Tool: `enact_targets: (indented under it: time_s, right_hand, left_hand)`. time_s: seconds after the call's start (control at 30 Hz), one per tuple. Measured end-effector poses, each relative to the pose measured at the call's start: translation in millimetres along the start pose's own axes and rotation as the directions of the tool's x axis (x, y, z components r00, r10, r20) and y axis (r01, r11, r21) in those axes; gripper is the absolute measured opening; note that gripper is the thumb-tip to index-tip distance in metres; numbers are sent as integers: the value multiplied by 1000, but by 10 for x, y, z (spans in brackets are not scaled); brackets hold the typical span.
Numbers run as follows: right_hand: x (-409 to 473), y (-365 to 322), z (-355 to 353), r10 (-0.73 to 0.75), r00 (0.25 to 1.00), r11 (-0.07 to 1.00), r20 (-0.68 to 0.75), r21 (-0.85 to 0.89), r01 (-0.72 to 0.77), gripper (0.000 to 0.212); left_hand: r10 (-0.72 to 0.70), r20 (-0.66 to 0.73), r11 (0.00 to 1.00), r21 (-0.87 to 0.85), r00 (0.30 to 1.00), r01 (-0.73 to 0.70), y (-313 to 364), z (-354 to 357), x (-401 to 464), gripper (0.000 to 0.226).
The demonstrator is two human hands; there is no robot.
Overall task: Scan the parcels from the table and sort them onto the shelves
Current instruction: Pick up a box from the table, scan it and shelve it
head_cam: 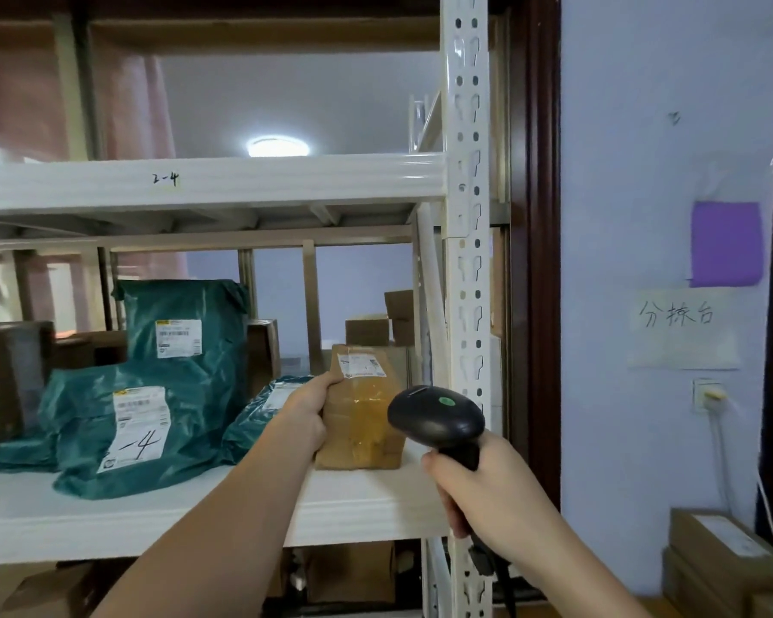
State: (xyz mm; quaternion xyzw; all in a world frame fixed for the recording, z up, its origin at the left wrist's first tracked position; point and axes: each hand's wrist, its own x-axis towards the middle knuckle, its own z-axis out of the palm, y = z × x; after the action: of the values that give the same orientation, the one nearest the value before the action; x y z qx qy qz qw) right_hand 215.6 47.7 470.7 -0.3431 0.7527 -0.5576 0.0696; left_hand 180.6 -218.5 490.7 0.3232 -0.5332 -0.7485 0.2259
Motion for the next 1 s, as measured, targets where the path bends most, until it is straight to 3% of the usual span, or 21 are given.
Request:
enact_targets:
  time_s: [0.27, 0.5, 0.6, 0.7, 0.77, 0.87, 1.0]
  right_hand:
    - [-21, 80, 44, 16, 1000, 999, 23, -28, -16, 19]
    - [-83, 56, 151, 6, 1000, 997, 19, -71, -4, 20]
    - [-141, 5, 240, 15, 1000, 997, 19, -71, -13, 18]
    - [-259, -25, 328, 29, 1000, 999, 6, -44, -28, 15]
    - [-383, -40, 371, 38, 999, 998, -25, -49, -40, 15]
    - [-612, -26, 420, 69, 995, 995, -73, -61, -74, 18]
    - [-926, 16, 442, 120, 985, 992, -126, -32, -125, 17]
  left_hand:
    - [29, -145, 991, -127, 989, -48, -75, 13, 148, 36]
    - [171, -315, 959, -165, 934, -232, -189, -78, 60, 16]
    - [337, -352, 915, -97, 873, -392, -254, -162, -48, 6]
    - [615, -203, 788, 208, 762, -580, -348, -245, -276, 10]
    - [678, -36, 683, 399, 734, -611, -446, -288, -374, 10]
    - [580, 222, 574, 572, 784, -586, -644, -322, -425, 31]
    - [408, 446, 320, 748, 797, -582, -843, -326, -561, 63]
